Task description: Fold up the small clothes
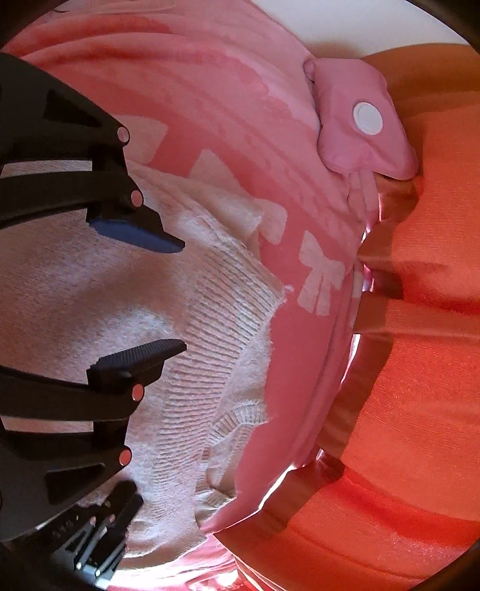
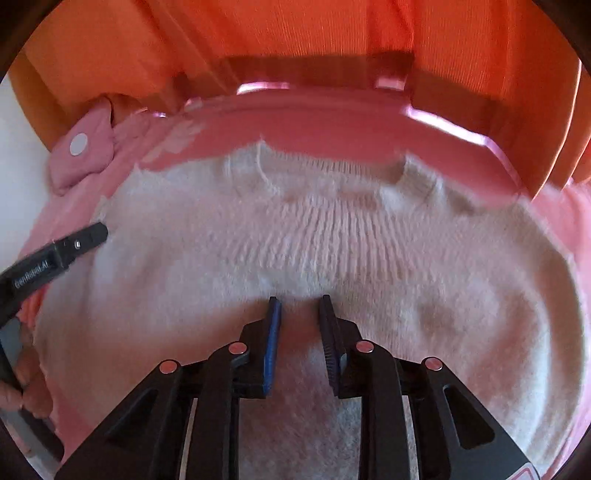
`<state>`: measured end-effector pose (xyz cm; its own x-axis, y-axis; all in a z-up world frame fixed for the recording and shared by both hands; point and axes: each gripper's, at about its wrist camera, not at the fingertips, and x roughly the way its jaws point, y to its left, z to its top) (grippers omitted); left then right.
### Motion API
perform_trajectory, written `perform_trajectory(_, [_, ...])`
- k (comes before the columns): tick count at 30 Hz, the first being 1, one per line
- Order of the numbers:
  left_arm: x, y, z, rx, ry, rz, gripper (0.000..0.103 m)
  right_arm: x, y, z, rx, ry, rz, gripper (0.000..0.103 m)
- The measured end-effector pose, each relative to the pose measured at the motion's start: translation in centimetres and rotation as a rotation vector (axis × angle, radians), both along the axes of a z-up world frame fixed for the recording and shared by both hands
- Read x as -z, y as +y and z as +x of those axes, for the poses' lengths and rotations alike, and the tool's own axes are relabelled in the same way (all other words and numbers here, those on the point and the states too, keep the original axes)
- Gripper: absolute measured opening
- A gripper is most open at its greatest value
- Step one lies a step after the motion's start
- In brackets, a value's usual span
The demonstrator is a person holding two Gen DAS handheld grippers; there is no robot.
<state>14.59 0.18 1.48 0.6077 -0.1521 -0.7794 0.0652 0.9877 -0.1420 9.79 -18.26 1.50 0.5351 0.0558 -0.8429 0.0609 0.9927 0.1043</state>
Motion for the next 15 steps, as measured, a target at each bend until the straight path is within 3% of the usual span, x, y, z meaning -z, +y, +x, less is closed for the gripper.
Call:
perform_trajectory(2, [0.0, 0.2, 0.0, -0.001, 0.007, -0.006, 0.047, -1.0, 0.3, -0.4, -0.014, -0.043, 0.072, 0.025])
perform_trajectory(4, [0.0, 0.3, 0.0, -0.002, 0.003, -0.002, 0.048, -0.9, 1.2, 0.0, -0.03, -0.035, 0.054, 0.025])
perform_trajectory(6, [0.1, 0.4, 0.0, -0.008, 0.004, 0.007, 0.05, 1.0, 1.6, 0.9, -0.035, 0.036, 0.013, 0.026])
perform_trajectory(10, [0.3, 0.7, -0.2, -0.021, 0.014, 0.01, 0.054, 1.4, 2.0, 1.6, -0.033, 0.032, -0.013, 0.027])
perform_trajectory(12, [0.0, 1.3, -0.3, -0.042, 0.012, 0.008, 0.059, 1.4, 1.6, 1.8, -0.017, 0.036, 0.025, 0.029])
perform_trajectory(15, [-0.7, 3.4, -1.0, -0.123, -0.006, 0.003, 0.086, 1.7, 1.3, 1.9, -0.013, 0.038, 0.039, 0.029])
